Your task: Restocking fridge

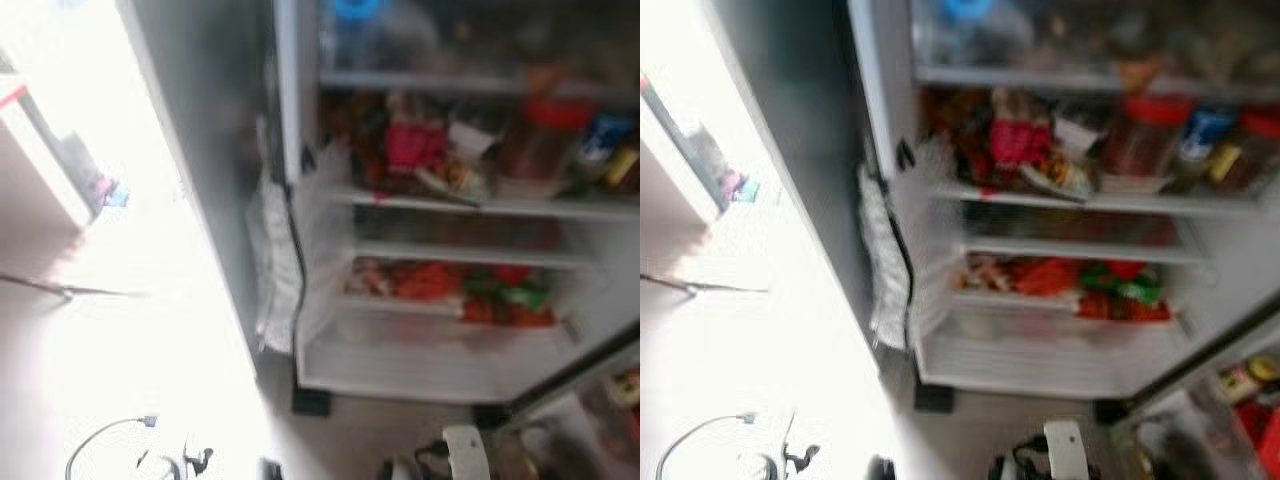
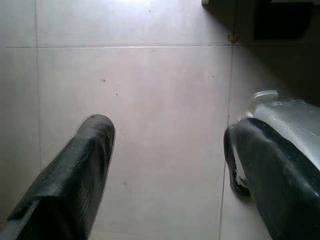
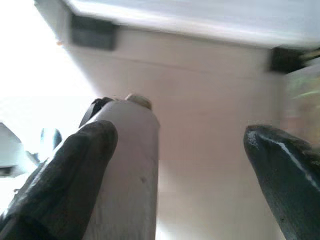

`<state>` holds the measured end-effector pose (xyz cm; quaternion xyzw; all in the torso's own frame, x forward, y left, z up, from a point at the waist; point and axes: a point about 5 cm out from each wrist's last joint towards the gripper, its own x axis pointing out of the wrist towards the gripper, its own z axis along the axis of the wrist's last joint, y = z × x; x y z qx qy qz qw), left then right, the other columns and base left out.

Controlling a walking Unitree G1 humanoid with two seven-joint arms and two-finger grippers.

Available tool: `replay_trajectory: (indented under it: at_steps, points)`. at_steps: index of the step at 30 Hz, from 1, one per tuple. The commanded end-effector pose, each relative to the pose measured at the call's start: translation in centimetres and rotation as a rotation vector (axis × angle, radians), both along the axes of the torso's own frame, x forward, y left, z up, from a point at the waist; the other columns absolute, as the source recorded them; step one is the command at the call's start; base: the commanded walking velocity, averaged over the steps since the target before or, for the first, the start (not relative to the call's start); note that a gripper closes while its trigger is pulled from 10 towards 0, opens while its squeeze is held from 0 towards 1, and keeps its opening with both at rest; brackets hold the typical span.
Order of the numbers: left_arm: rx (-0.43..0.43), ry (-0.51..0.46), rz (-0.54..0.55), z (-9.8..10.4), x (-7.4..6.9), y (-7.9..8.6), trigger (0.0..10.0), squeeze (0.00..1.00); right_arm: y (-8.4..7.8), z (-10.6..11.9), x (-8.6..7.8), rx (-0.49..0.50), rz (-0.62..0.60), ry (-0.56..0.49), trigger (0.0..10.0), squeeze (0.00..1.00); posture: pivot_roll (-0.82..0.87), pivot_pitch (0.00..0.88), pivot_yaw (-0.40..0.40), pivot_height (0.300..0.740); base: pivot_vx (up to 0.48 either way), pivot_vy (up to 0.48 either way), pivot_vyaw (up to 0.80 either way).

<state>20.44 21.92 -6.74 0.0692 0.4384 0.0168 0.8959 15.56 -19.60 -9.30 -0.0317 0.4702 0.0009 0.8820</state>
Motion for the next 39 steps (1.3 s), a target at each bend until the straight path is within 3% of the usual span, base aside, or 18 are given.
replay_trajectory:
  at_steps: [1, 12, 27, 39]
  points:
    - [-0.011, 0.026, 0.004, -0.4, -0.7, -0.1, 10.0, 0.00, 0.2, -1.3, -3.2, 0.007, 0.000, 0.125, 10.0, 0.00, 0.04, 0.110, 0.023, 0.655, 0.000, 0.480, 0.00]
    - [-0.013, 0.031, 0.009, -0.7, -1.2, -0.1, 10.0, 0.00, -0.2, -1.3, -3.6, 0.006, -0.009, 0.131, 10.0, 0.00, 0.03, 0.090, 0.032, 0.655, 0.000, 0.470, 0.00]
    - [-0.015, 0.059, -0.055, -1.2, -2.2, -0.6, 10.0, 0.00, 0.8, -1.2, -2.9, 0.032, 0.000, 0.098, 10.0, 0.00, 0.02, 0.057, 0.038, 0.655, 0.000, 0.000, 0.00]
    - [-0.012, 0.061, -0.057, -1.3, -2.3, -0.6, 10.0, 0.00, 0.8, -1.2, -3.0, 0.035, -0.003, 0.092, 10.0, 0.00, 0.02, 0.035, 0.041, 0.725, 0.000, 0.000, 0.00]
